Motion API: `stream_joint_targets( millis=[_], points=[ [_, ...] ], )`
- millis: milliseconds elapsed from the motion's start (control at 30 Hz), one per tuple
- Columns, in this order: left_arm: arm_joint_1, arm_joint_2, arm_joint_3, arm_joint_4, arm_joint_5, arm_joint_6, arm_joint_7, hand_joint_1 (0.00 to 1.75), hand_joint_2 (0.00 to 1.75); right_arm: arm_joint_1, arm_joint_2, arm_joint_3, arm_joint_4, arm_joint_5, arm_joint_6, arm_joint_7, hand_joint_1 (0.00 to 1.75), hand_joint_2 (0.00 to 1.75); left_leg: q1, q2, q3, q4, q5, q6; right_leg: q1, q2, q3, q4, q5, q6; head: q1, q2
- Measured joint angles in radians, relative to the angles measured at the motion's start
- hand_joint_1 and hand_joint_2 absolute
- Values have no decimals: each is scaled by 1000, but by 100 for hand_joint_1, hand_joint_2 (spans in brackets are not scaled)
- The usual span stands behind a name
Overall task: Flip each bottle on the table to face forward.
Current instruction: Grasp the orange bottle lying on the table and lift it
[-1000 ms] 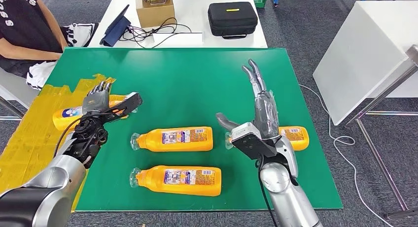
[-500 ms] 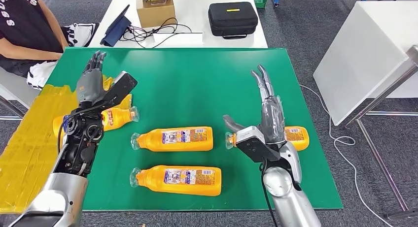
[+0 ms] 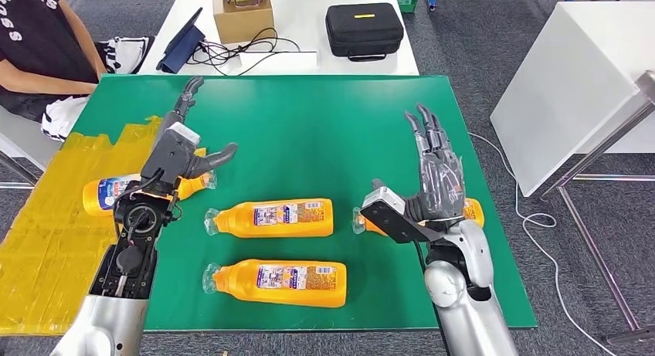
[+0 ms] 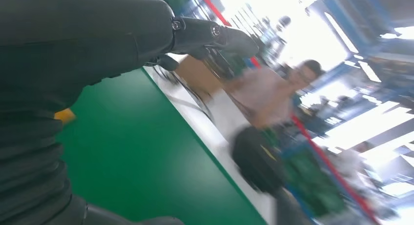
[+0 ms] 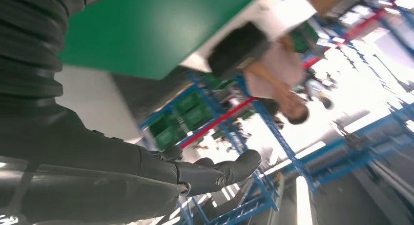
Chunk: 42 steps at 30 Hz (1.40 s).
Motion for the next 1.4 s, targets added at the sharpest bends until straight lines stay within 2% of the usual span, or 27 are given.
stream_joint_targets(
  millis=[100,200,467,733,933,1167,1400],
  points=[
    [51,-8,-4,-31,98,-39,-60,0,175,-21,-40,-9,31,81,119,44,0,175,0,0,0,0,0,0,0,0,0,0,0,0,0,0],
    [93,-10,-5,-55,136,-54,-81,0,175,-53,-87,-14,91,82,206,48,0,175,-1,-1,0,0,0,0,0,-1,0,0,0,0,0,0],
    [128,-12,-5,-79,141,-60,-85,0,175,-89,-132,-16,162,76,228,43,0,175,-1,-1,0,0,0,0,-1,-1,0,0,0,0,0,0],
    [159,-14,-20,-113,153,-71,-97,0,175,-141,-181,-9,250,39,342,49,0,175,-1,-1,0,0,0,0,0,-1,0,0,0,0,0,0],
    [185,-14,-23,-128,148,-70,-97,0,175,-177,-218,12,321,18,386,52,0,175,-1,-1,0,0,0,0,-1,-1,1,0,0,0,0,0],
    [188,-11,-32,-127,157,-71,-99,0,175,-168,-274,21,336,-59,437,33,0,175,-1,-2,0,0,0,0,-1,-2,0,0,0,0,0,0],
    [172,-8,-34,-109,162,-70,-96,0,175,-112,-329,21,317,-120,461,-15,0,175,-1,-2,0,0,0,0,-1,-2,0,-1,0,0,0,0]
  ],
)
